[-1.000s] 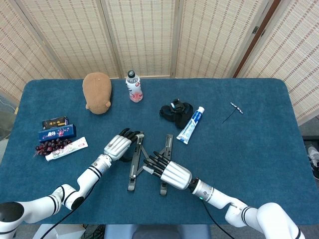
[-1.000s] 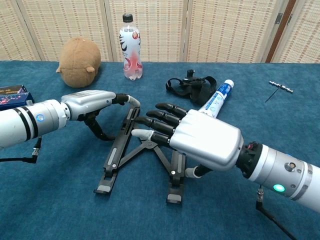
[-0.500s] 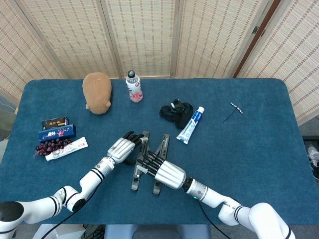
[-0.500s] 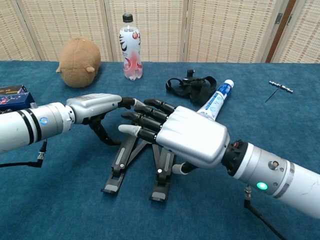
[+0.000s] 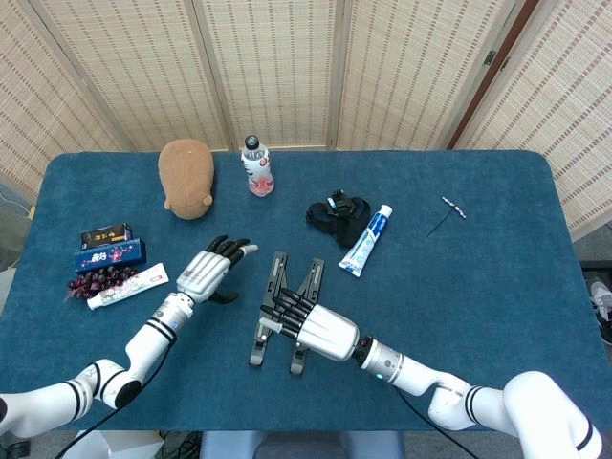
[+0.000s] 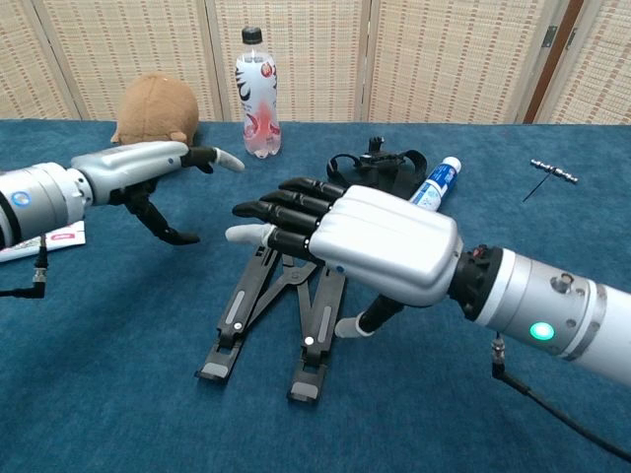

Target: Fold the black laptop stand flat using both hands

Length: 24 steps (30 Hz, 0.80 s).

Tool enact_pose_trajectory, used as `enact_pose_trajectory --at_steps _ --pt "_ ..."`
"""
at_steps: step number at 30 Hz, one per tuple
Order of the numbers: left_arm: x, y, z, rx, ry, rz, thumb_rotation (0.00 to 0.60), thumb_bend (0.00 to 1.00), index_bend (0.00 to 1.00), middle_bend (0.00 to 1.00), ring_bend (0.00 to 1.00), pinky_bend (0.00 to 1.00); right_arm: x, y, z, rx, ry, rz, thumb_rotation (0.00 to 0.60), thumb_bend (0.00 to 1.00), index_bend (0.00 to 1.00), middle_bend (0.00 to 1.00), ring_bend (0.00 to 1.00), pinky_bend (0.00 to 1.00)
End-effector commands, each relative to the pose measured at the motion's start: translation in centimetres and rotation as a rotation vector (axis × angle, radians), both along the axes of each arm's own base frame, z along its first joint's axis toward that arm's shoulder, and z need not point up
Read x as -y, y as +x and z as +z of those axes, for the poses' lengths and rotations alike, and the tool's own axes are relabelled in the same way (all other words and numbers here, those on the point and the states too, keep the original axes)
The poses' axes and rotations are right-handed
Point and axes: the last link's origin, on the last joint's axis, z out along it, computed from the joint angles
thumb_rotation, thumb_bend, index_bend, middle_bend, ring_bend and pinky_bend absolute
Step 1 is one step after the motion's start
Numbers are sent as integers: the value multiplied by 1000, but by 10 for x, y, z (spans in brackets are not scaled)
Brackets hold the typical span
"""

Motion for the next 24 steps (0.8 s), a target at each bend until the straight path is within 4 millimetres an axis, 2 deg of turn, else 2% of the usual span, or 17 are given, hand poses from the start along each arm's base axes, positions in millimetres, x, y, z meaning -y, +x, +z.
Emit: enact_pose_trajectory --at_steps 1,4,7,17,24 --pt "4 -10 20 10 40 28 600 218 110 93 130 0 15 17 31 -128 255 -148 600 0 0 0 0 0" --pt "9 -17 31 6 59 41 600 219 110 91 128 0 25 29 40 -212 298 -167 600 0 0 0 0 0" --pt "12 -22 39 -2 72 54 600 219 106 89 125 0 32 39 39 -273 308 -155 600 0 0 0 0 0" --pt "15 -31 50 14 100 96 600 218 104 87 123 0 48 62 18 -402 298 -52 600 0 0 0 0 0" --pt "12 -40 52 24 111 129 600 218 103 84 122 0 56 64 3 -449 296 -35 600 0 0 0 0 0"
